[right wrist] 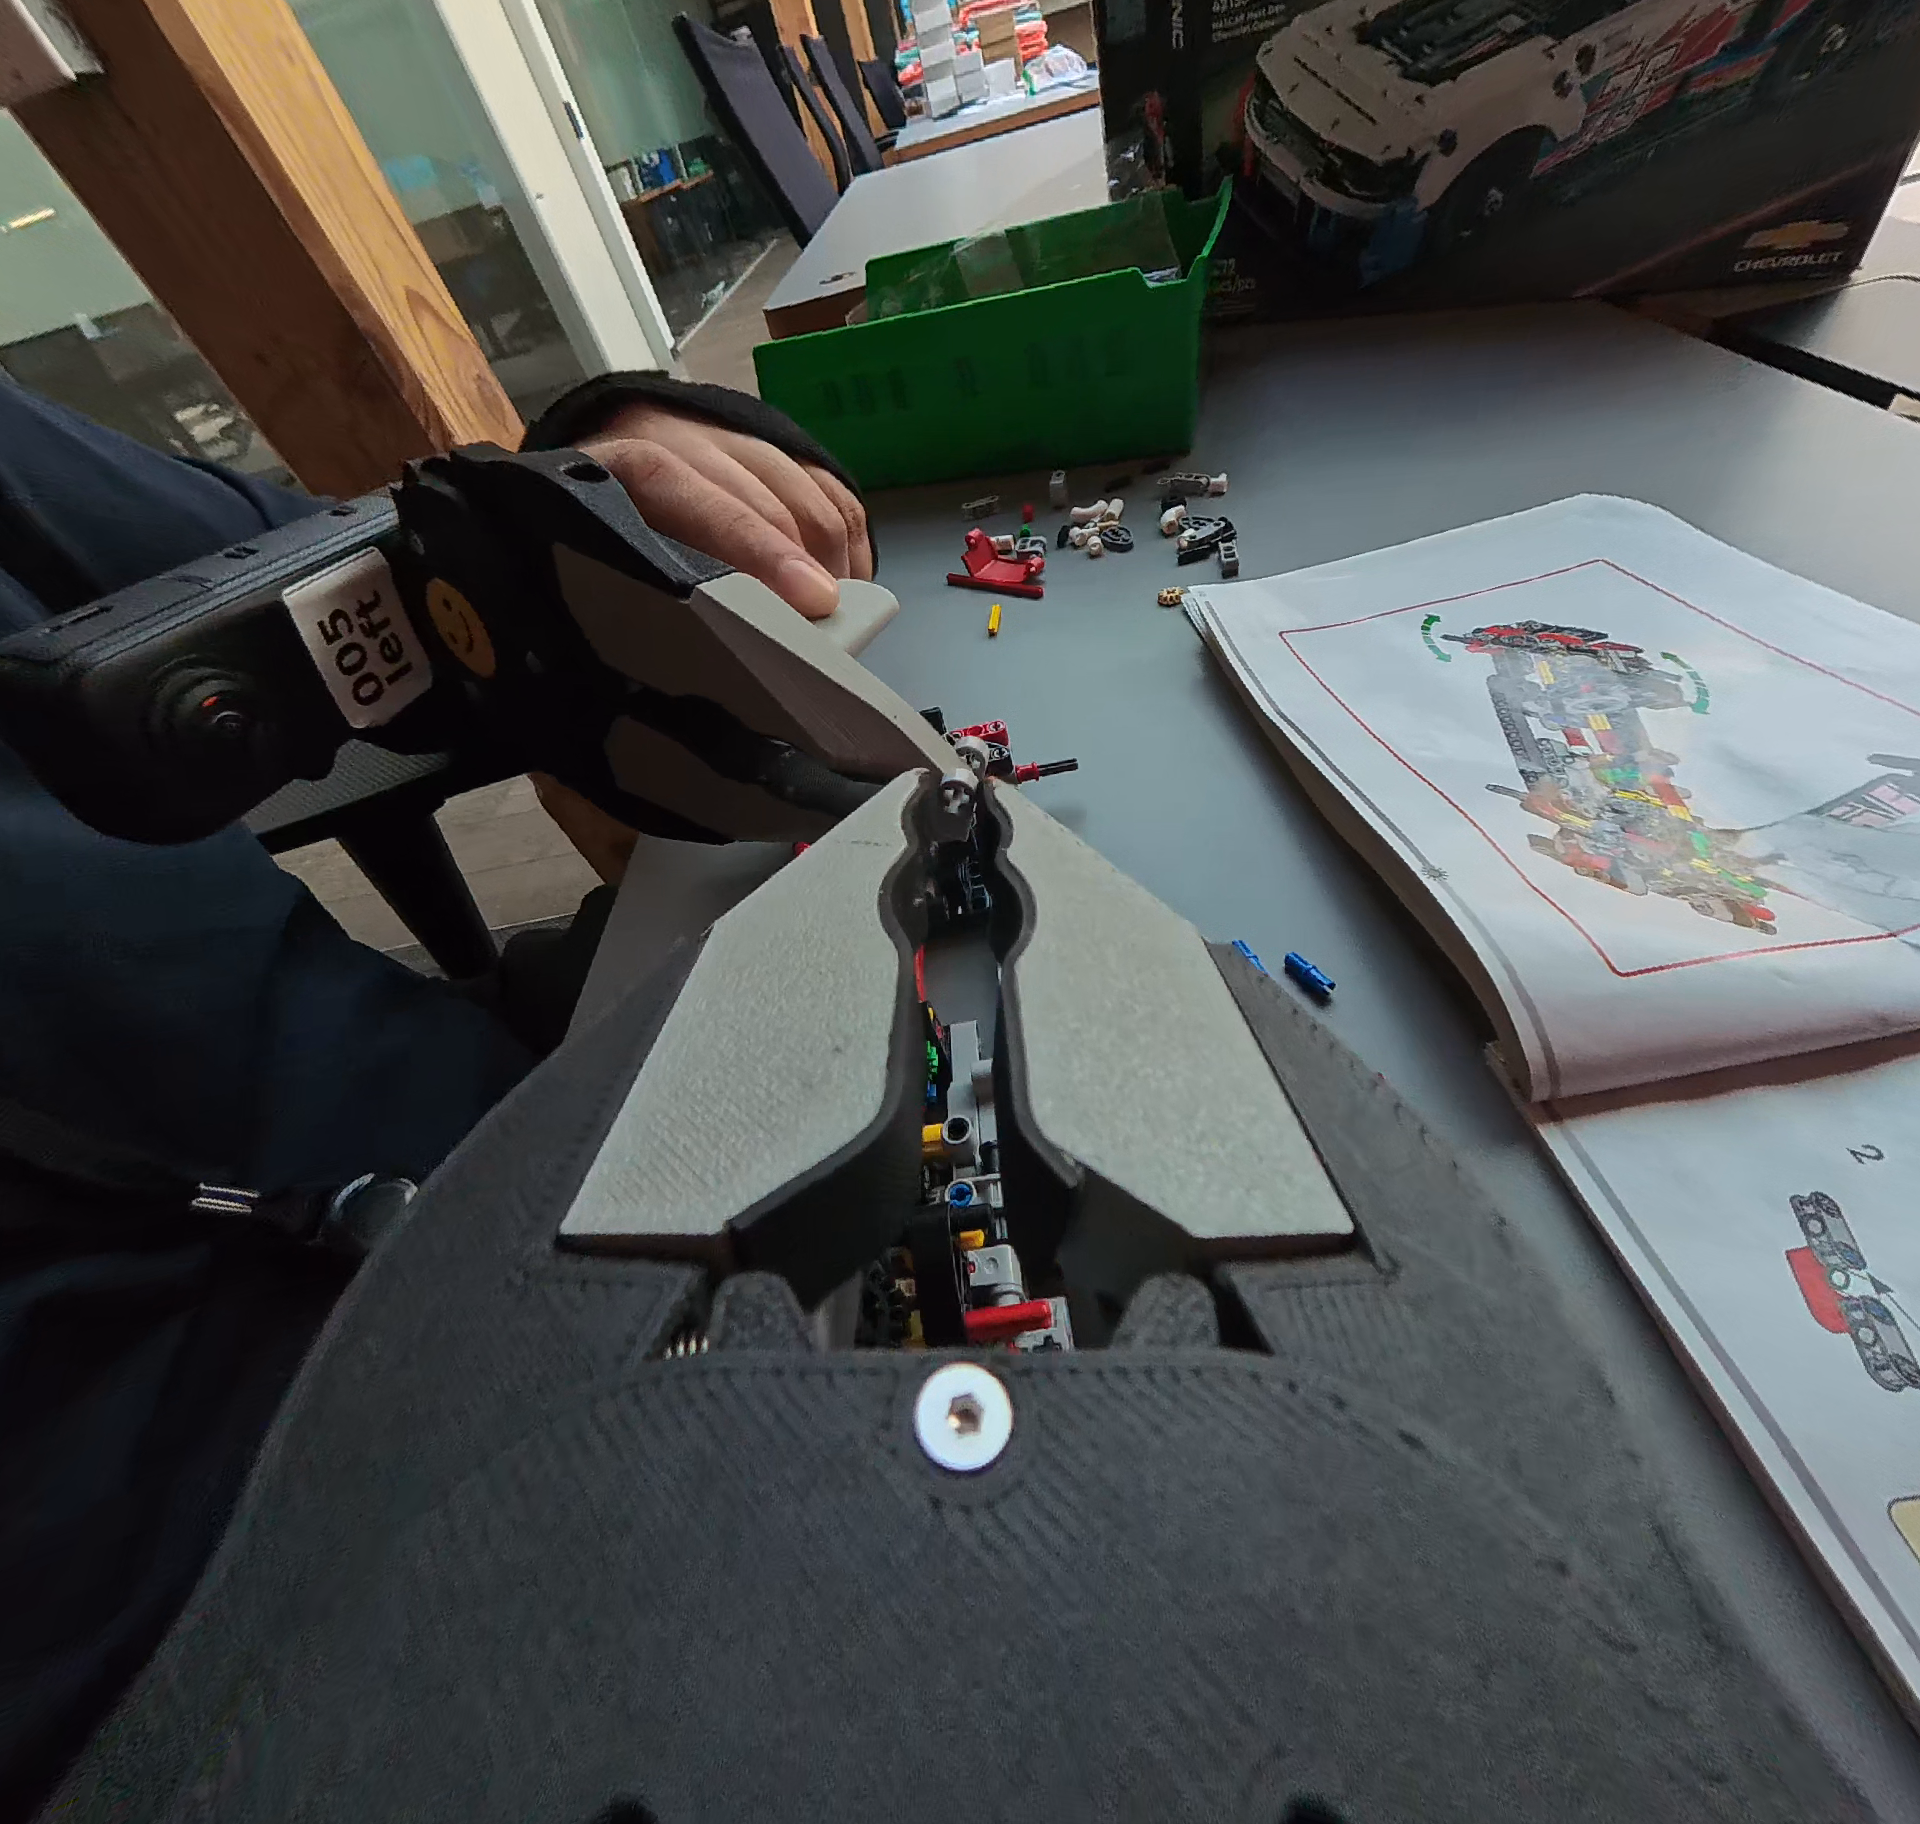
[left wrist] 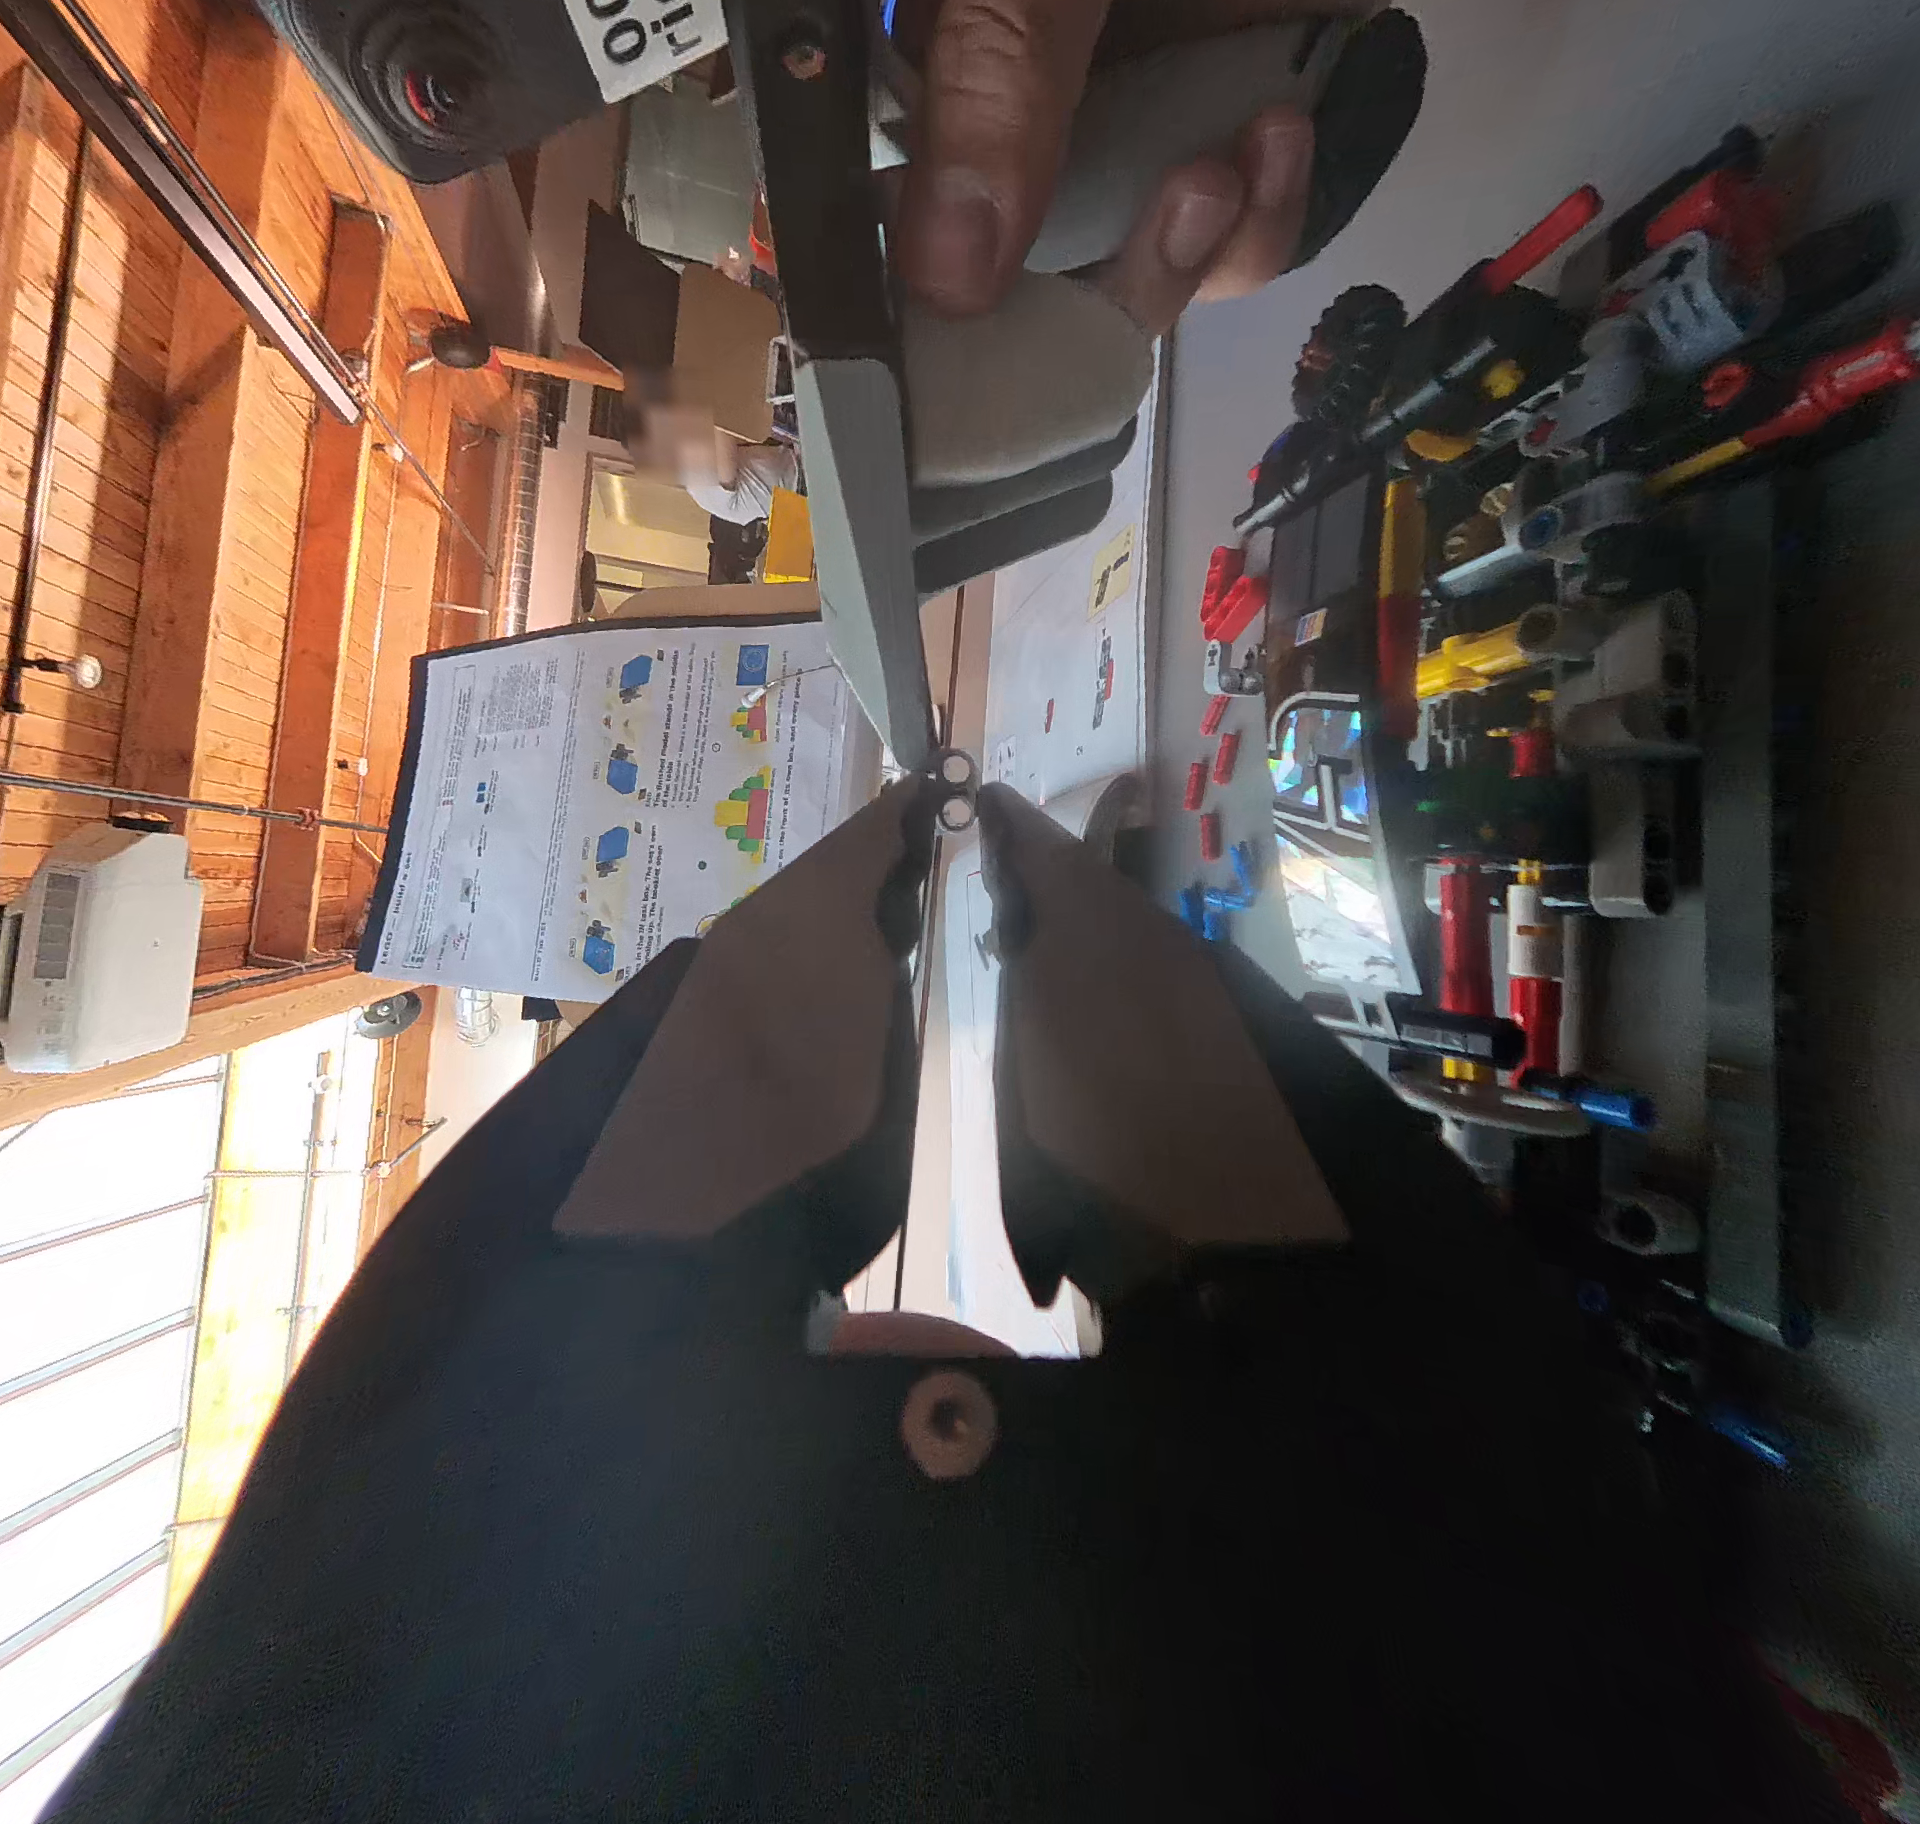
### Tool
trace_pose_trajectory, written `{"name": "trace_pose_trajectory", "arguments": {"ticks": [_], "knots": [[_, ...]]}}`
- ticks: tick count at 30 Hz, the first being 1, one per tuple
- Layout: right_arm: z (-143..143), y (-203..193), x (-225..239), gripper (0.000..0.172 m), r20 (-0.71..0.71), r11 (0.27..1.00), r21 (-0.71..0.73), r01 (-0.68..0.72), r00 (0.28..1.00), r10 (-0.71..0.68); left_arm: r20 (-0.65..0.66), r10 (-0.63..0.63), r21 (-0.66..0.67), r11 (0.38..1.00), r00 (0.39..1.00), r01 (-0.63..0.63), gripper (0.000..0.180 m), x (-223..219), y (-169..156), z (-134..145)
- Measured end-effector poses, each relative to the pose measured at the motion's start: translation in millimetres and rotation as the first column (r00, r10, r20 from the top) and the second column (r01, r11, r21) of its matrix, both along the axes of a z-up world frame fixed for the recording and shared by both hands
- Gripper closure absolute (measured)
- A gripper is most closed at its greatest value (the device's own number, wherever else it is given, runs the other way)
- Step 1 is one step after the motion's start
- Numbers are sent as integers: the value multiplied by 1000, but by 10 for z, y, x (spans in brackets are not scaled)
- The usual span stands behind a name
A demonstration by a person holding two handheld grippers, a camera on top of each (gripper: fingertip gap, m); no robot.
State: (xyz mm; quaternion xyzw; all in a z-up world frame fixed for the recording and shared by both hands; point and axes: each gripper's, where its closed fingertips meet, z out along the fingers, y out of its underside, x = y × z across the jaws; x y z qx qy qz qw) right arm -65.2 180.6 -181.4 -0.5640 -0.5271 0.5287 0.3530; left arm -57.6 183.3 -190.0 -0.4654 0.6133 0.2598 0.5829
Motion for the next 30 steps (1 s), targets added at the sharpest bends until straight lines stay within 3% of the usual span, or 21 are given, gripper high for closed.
{"name": "trace_pose_trajectory", "arguments": {"ticks": [2,5,9,14,21,26,30], "knots": [[-18,33,12,167,12,1000,3,11,1000,-11,32,-3,-32,999,999,4,176,-6,-1,-4],[-113,248,101,168,66,995,48,85,994,-88,112,52,-215,976,992,-26,160,-106,37,-64],[-429,642,343,168,247,973,114,203,943,-225,278,158,-420,907,948,-28,159,-350,99,82],[-721,818,431,168,364,962,98,253,891,-272,391,275,-447,891,878,-80,165,-712,237,364],[-921,816,433,167,446,962,128,242,852,-274,366,348,-470,870,863,-151,166,-921,292,350],[-1013,814,461,167,493,959,167,227,824,-281,384,432,-620,776,816,-118,154,-1098,271,269],[-1012,786,443,166,489,965,144,221,832,-263,402,506,-659,739,763,-142,149,-1332,311,317]]}}
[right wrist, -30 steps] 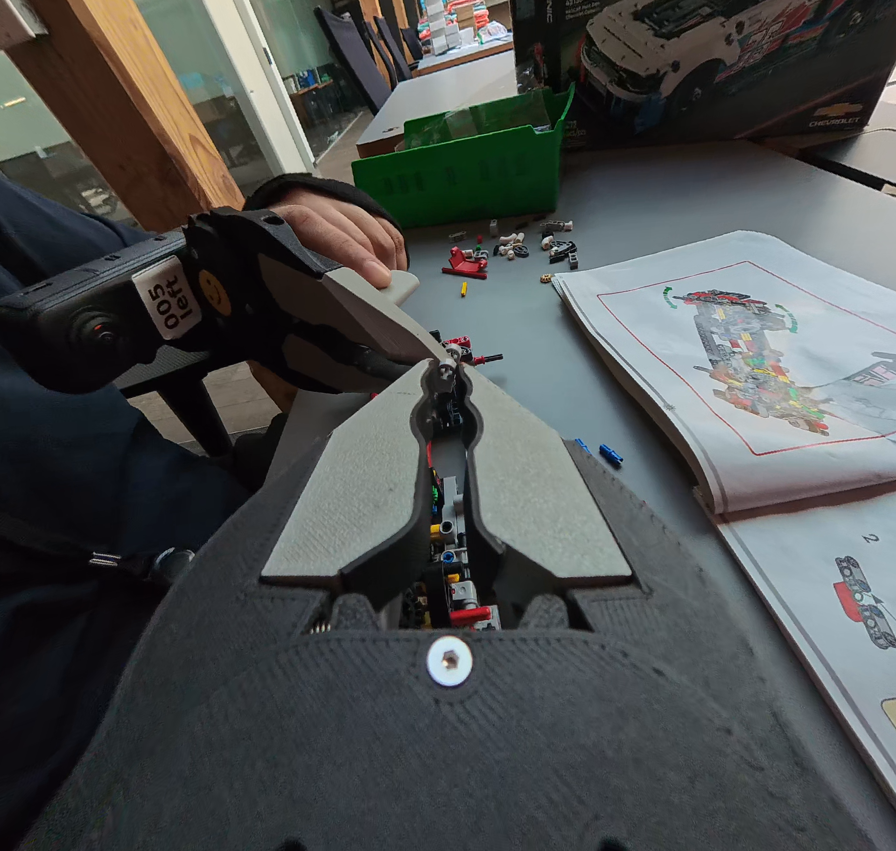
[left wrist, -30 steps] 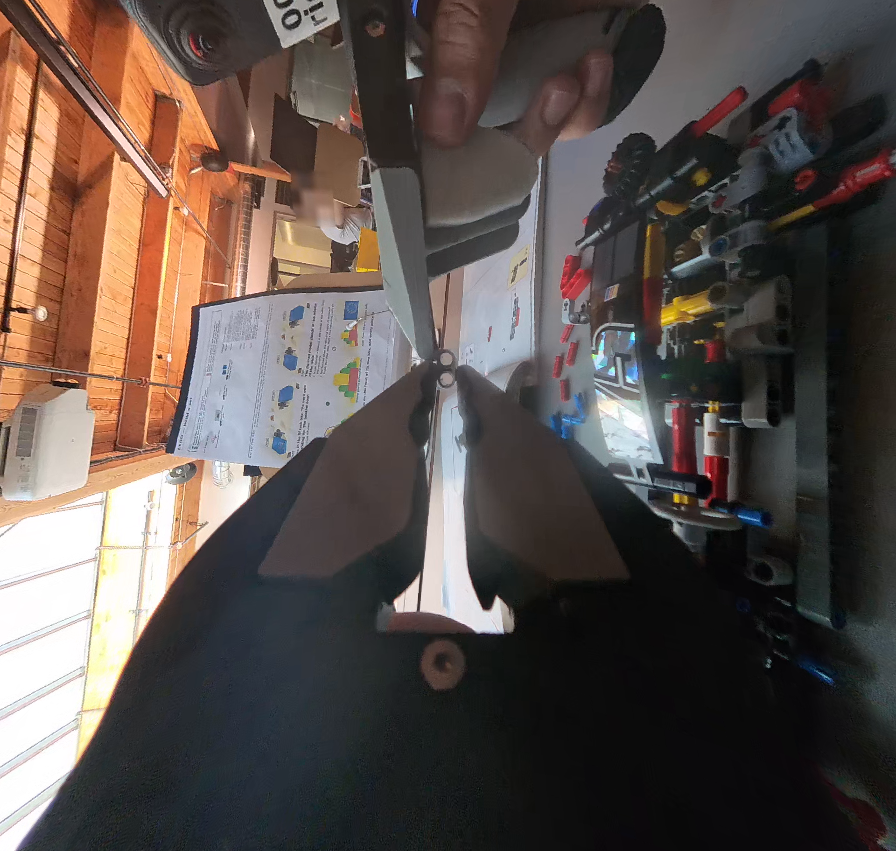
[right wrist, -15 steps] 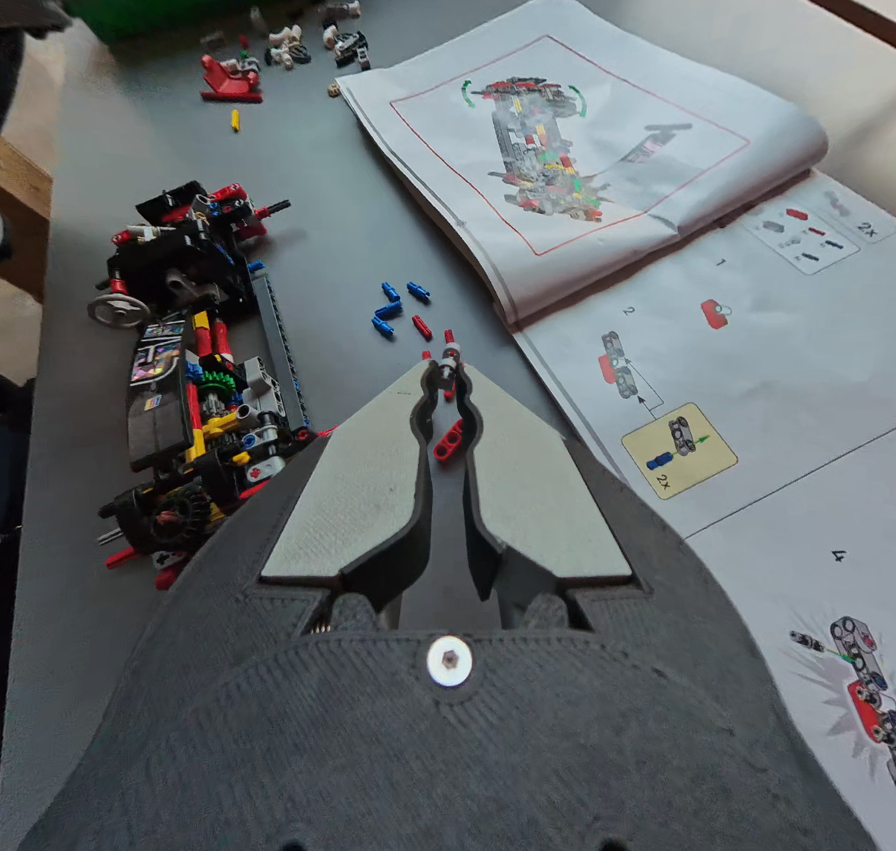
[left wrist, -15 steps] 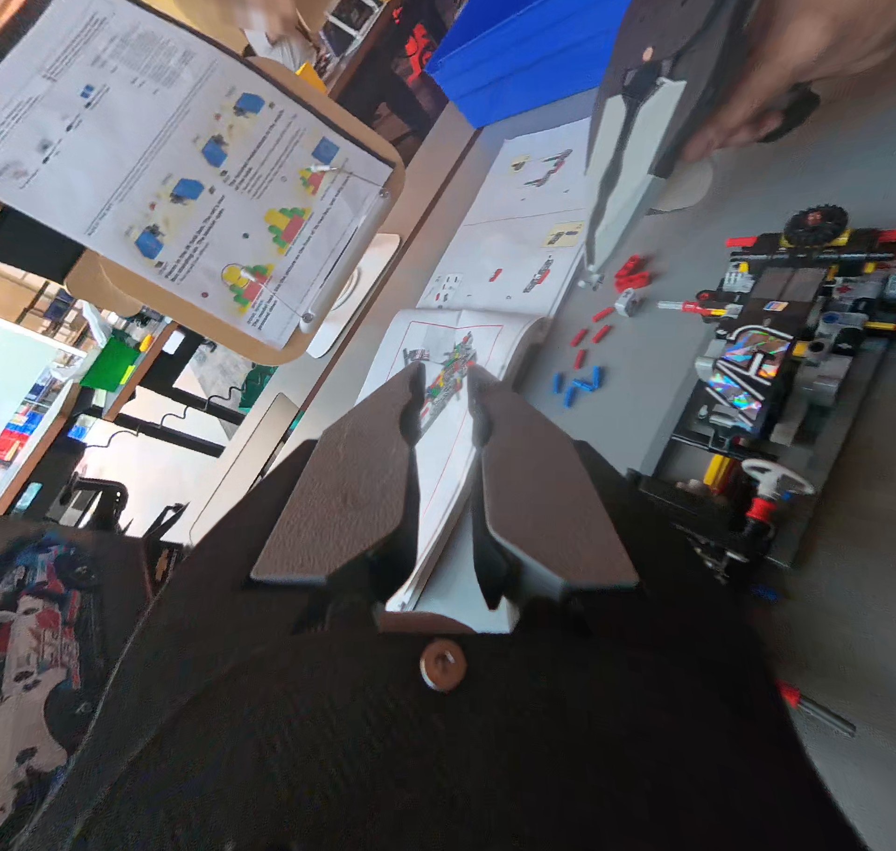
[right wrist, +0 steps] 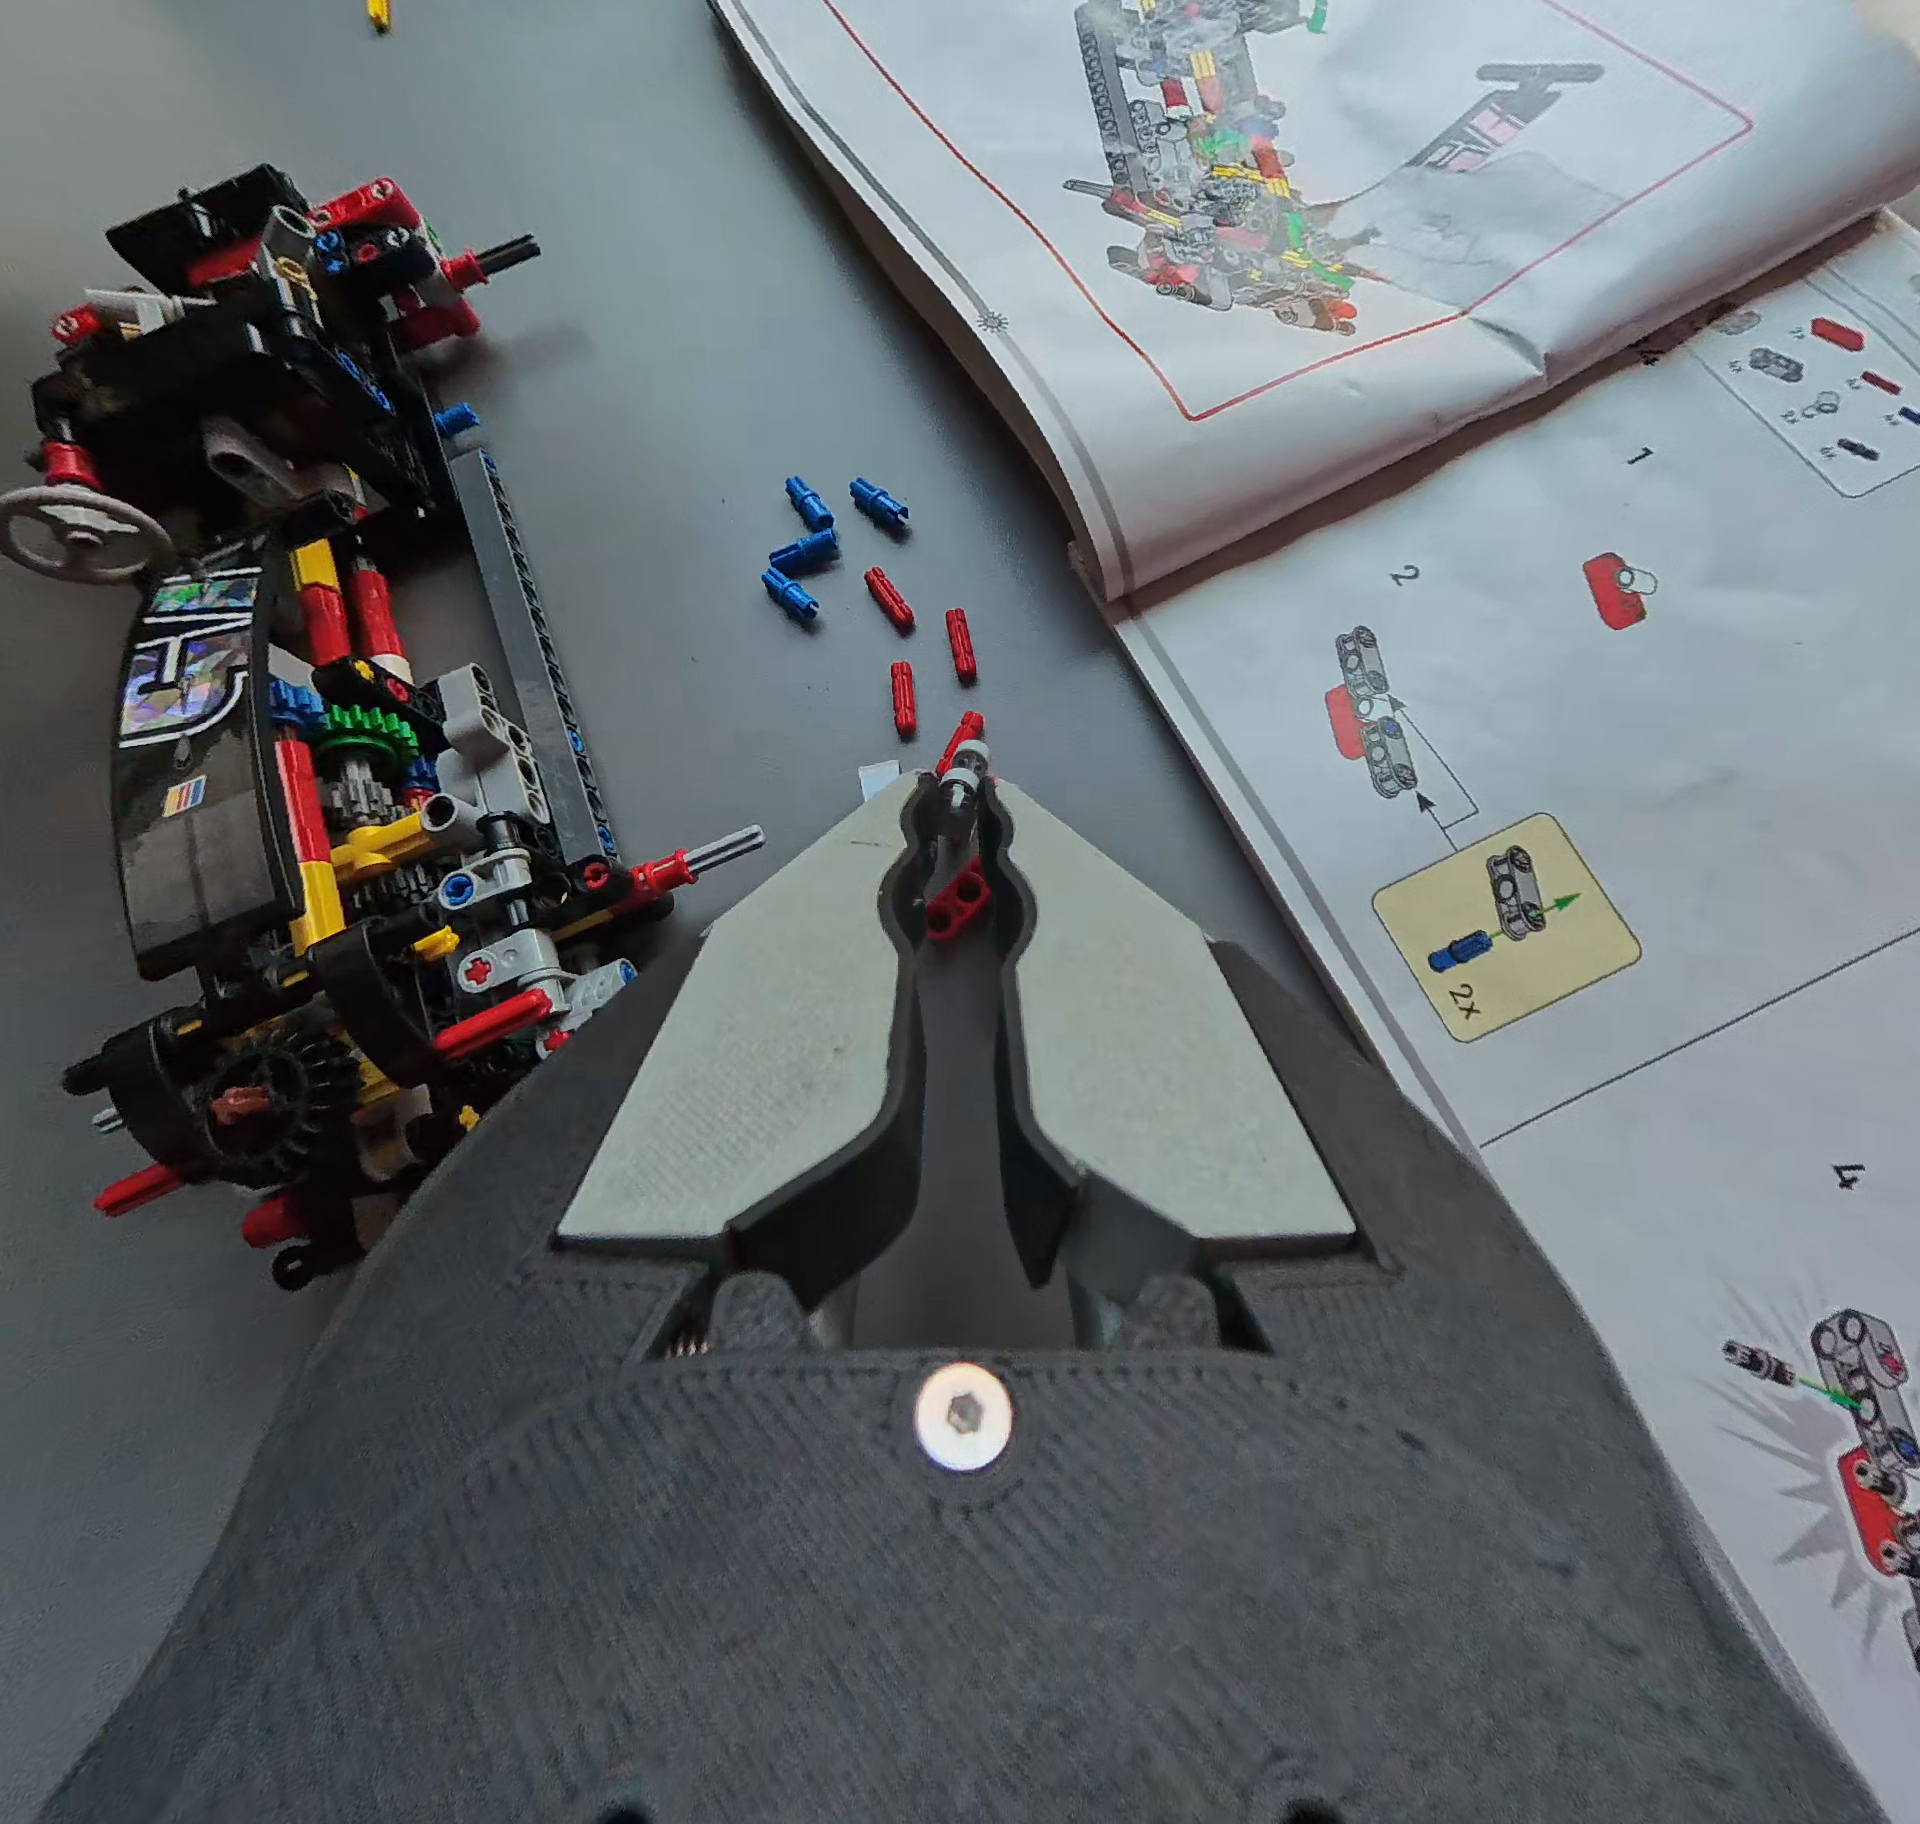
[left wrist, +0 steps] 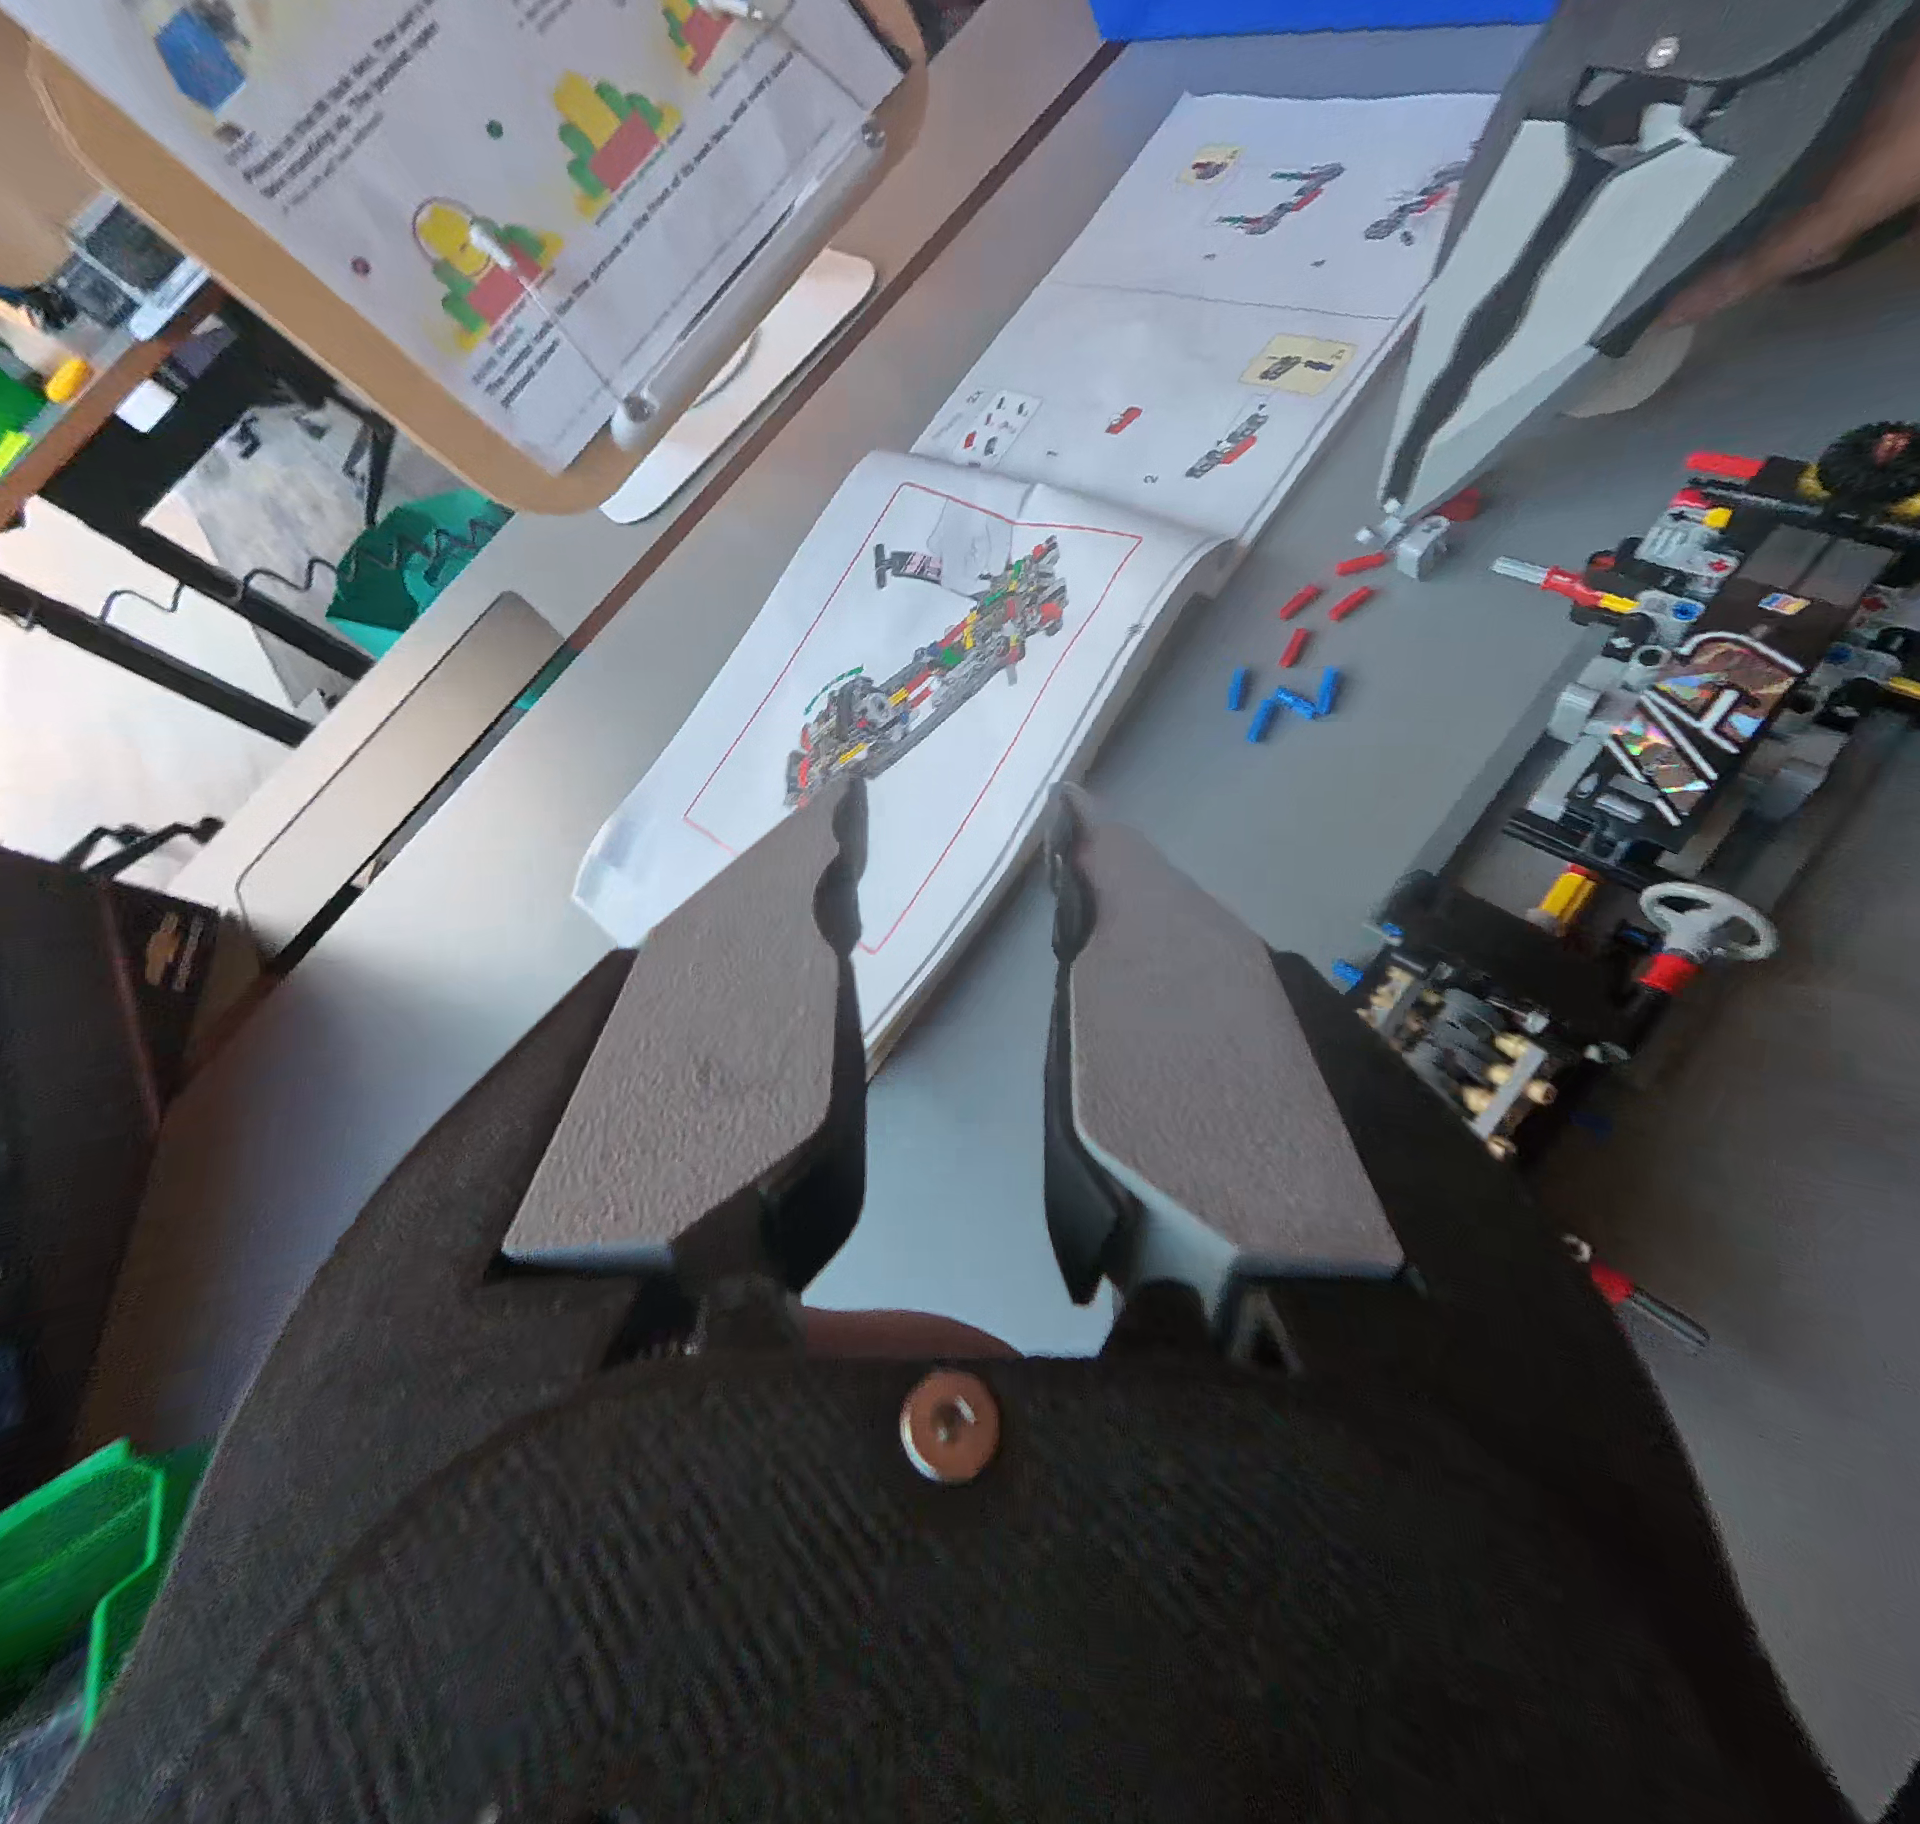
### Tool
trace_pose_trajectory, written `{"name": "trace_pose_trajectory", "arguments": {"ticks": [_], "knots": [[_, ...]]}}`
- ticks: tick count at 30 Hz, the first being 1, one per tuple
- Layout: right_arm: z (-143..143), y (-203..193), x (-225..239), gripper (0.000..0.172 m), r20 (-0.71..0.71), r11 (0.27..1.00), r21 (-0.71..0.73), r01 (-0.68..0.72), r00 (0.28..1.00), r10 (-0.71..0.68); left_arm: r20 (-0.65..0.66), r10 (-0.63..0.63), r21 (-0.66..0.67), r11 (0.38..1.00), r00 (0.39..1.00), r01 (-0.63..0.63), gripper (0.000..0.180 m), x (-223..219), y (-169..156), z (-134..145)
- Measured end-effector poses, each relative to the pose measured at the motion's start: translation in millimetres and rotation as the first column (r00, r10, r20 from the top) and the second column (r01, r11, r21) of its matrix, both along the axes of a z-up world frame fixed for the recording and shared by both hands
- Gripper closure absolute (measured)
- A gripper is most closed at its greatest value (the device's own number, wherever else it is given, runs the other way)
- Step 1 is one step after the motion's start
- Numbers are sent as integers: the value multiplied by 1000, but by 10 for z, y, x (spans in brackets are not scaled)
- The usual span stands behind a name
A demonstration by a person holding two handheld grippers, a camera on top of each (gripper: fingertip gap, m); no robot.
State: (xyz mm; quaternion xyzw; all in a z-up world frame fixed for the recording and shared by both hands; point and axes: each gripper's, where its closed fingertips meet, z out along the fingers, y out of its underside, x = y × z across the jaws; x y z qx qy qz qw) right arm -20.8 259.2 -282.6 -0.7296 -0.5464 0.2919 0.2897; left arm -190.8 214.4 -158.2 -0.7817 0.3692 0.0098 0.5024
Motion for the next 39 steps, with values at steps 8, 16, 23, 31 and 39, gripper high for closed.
{"name": "trace_pose_trajectory", "arguments": {"ticks": [8,16,23,31,39], "knots": [[153,29,-20,160,-82,1000,4,10,997,-10,7,127,-12,992,992,-127,139,-468,31,112],[466,292,62,162,-242,987,79,139,963,-116,177,357,-123,933,917,-339,144,-1296,79,83],[566,437,174,166,-295,971,106,212,940,-173,302,421,18,894,855,-447,155,-1597,-148,714],[435,446,145,170,-256,970,134,204,953,-165,270,535,-140,845,801,-517,157,-2017,-148,143],[390,489,166,171,-264,968,121,220,947,-182,99,670,-316,722,735,-616,155,-2540,-215,-608]]}}
